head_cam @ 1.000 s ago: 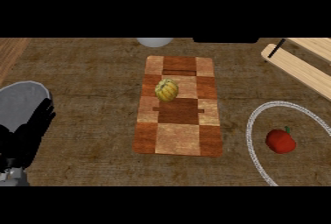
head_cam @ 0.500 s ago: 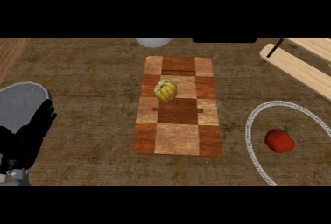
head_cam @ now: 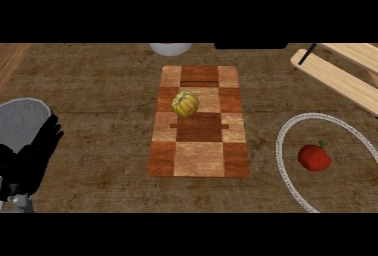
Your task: Pick the can from the placemat and place it in the tiered shelf
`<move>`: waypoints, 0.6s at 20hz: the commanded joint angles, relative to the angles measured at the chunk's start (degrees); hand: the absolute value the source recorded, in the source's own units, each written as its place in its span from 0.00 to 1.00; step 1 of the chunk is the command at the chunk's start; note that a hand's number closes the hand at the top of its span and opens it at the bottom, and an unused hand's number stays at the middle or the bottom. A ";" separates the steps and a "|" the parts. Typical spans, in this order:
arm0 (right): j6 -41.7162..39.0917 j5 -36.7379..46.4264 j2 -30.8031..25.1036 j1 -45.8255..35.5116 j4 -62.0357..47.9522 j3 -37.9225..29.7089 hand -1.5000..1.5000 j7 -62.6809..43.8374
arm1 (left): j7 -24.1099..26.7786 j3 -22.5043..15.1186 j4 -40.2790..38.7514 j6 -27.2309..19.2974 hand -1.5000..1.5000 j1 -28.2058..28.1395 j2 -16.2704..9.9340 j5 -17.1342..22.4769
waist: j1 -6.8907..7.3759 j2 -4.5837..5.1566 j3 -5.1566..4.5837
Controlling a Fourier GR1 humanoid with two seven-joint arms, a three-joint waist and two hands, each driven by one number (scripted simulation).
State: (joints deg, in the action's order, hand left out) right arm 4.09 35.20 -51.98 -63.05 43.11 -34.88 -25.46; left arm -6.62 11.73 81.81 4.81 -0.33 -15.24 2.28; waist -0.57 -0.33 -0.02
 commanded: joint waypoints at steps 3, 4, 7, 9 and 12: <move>-6.48 -5.30 -7.41 2.83 10.96 -4.63 0.00 -6.95 | -0.65 0.60 2.31 1.49 0.50 -2.83 -0.56 1.03 | -0.51 -0.34 -0.02; -9.09 -5.70 -9.61 4.92 13.36 -5.36 0.00 -7.74 | 2.19 1.72 0.42 2.05 0.50 -4.29 -0.95 1.27 | -1.25 -0.54 -0.05; -13.65 -7.58 -14.18 9.89 17.86 -9.67 0.00 -11.95 | 0.45 1.83 2.12 1.56 0.50 -3.85 -1.08 1.37 | -2.13 -0.74 0.01; -19.93 -10.33 -18.36 13.28 18.44 -14.04 0.00 -13.10 | 1.30 1.41 1.80 0.48 0.50 -4.40 0.35 0.82 | -2.74 -0.72 0.05; -28.70 -13.46 -22.03 17.08 21.91 -19.01 0.00 -17.62 | 2.57 1.66 1.83 1.12 0.50 -6.56 -0.13 0.38 | -3.04 -0.81 0.03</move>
State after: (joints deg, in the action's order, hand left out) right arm -15.66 25.15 -69.05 -50.82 61.08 -48.34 -38.75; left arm -5.28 13.50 83.36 5.60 -4.88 -15.47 3.19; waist -3.07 -1.06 -0.01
